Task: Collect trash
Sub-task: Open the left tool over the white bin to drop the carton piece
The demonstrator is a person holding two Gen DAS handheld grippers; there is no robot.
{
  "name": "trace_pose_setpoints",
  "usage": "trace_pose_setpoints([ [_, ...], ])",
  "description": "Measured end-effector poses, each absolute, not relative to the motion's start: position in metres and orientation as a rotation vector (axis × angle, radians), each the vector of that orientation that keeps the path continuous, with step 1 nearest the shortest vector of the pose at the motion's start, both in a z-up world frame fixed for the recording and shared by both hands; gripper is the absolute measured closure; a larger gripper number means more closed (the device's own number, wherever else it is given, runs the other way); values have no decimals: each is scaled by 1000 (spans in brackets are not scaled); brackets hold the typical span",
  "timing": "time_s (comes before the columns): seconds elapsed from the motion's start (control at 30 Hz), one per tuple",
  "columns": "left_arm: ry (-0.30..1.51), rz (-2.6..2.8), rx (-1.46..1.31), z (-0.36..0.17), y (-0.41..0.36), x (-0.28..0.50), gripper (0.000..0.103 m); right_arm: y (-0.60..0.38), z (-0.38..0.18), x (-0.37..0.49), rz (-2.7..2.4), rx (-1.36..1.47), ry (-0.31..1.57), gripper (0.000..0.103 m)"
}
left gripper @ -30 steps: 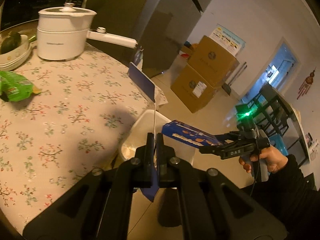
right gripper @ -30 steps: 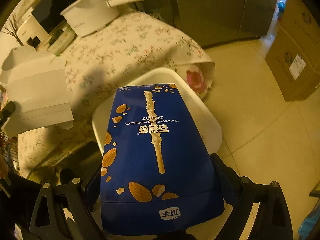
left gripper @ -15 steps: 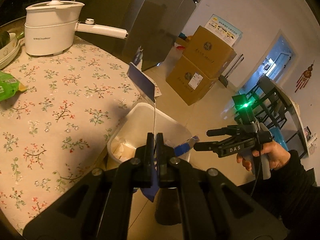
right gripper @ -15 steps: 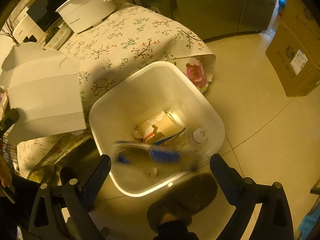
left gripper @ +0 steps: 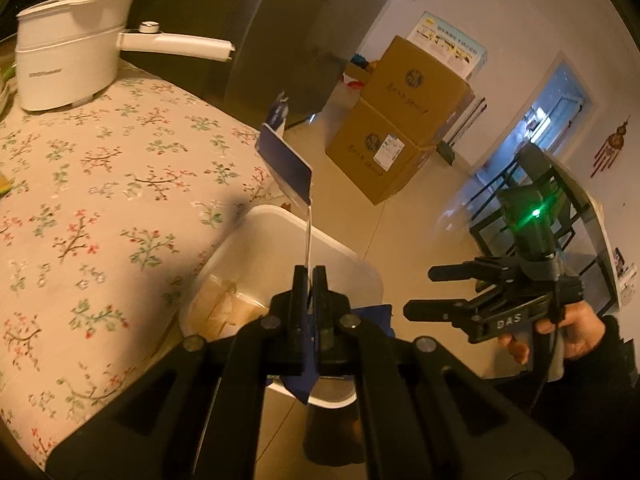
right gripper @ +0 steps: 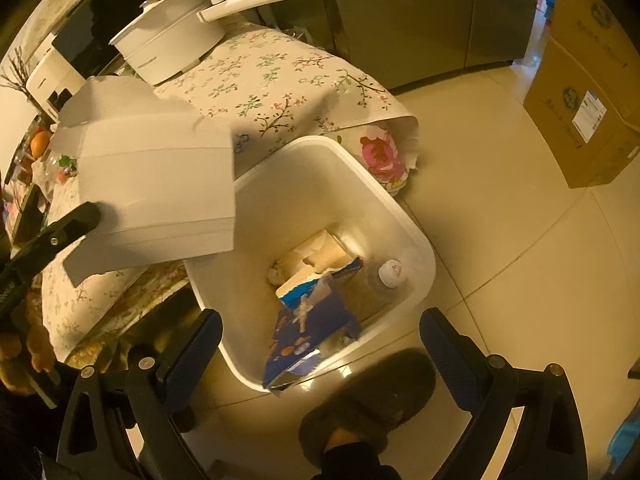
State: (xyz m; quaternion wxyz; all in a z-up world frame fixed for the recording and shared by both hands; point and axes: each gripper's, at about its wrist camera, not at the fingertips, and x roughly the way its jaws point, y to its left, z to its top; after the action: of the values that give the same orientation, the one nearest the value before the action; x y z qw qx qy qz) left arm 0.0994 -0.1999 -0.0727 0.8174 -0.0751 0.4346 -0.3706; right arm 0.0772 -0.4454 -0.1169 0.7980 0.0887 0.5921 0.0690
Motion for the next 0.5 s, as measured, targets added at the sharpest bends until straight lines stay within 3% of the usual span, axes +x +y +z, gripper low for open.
trace_pose_setpoints([
  [0.23,957,-790,-86,-90,-217,110,100,-449,-119,76,126,159,1277,3],
  [0.3,966,-769,-62,-93,-218,112,83,-449,-119,76,123,155,1276,3],
  [0.33,970,-758,-53,-94,-217,113,63,-449,-119,76,122,154,1276,3],
  [0.37,964,-750,-55,-93,-216,113,53,-449,-119,77,122,152,1274,3],
  [0.5,953,-733,-59,-86,-208,112,44,-447,-115,79,127,154,1263,3],
])
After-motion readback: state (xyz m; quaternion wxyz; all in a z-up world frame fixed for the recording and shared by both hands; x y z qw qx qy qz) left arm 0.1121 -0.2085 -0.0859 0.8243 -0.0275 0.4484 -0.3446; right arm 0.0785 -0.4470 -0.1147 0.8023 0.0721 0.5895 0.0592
